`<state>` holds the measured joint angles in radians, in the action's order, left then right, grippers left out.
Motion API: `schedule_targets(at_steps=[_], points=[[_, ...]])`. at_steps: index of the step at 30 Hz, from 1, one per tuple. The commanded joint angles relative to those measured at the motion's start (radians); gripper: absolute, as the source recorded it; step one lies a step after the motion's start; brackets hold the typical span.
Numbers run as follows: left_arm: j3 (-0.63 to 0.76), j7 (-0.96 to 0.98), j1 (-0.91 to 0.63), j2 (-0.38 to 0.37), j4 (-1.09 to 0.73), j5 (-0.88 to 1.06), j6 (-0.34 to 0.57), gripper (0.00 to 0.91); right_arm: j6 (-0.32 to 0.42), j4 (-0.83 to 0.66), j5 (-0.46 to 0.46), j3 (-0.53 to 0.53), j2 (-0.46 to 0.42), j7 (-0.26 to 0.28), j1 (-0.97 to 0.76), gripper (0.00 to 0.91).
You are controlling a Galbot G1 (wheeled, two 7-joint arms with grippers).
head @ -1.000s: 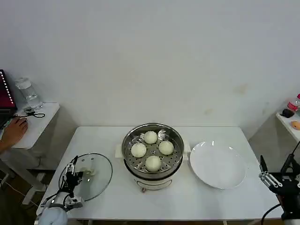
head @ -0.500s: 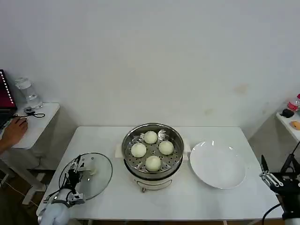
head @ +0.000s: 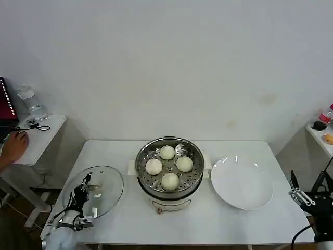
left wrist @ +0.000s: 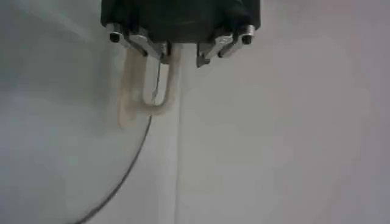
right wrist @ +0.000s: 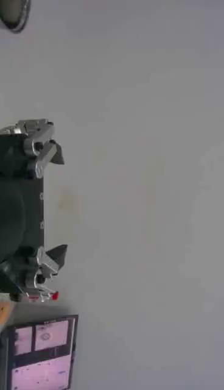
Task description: Take steamed baozi put them in steamer then cover it.
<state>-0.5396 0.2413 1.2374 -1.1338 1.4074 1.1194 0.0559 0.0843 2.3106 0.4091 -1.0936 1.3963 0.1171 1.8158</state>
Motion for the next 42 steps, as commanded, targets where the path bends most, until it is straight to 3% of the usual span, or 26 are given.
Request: schedule_targets(at_steps=[1, 8, 17, 22, 26, 32, 37, 42], points=[[-0.07, 0.12, 0.064, -0.011, 0.118, 0.022, 0.007, 0.0, -0.002, 0.009, 0.002, 0.008, -0.007, -0.001, -0.001, 0.907], [-0.112, -0.001, 0.139, 0.071, 0.363, -0.099, -0.131, 0.0, -0.004, -0.006, -0.015, 0.024, -0.023, 0.005, 0.0, 0.907], [-0.118, -0.181, 0.136, 0.264, 0.571, -0.259, -0.331, 0.0, -0.013, -0.02, -0.03, 0.044, -0.037, 0.032, -0.005, 0.907], [-0.044, -0.238, 0.092, 0.353, 0.663, -0.337, -0.448, 0.0, -0.018, -0.016, -0.056, 0.077, -0.024, 0.049, -0.006, 0.907], [0.116, -0.268, -0.026, 0.4, 0.694, -0.41, -0.541, 0.0, -0.025, -0.035, -0.072, 0.106, -0.02, 0.071, -0.006, 0.907], [0.379, -0.324, -0.265, 0.355, 0.672, -0.369, -0.664, 0.0, -0.042, -0.054, -0.088, 0.143, -0.014, 0.071, -0.021, 0.907], [0.565, -0.415, -0.449, 0.234, 0.579, -0.233, -0.674, 0.0, -0.046, -0.06, -0.115, 0.17, -0.001, 0.072, -0.026, 0.907], [0.648, -0.496, -0.505, 0.095, 0.519, -0.122, -0.676, 0.0, -0.04, -0.068, -0.135, 0.187, 0.018, 0.075, -0.019, 0.907]])
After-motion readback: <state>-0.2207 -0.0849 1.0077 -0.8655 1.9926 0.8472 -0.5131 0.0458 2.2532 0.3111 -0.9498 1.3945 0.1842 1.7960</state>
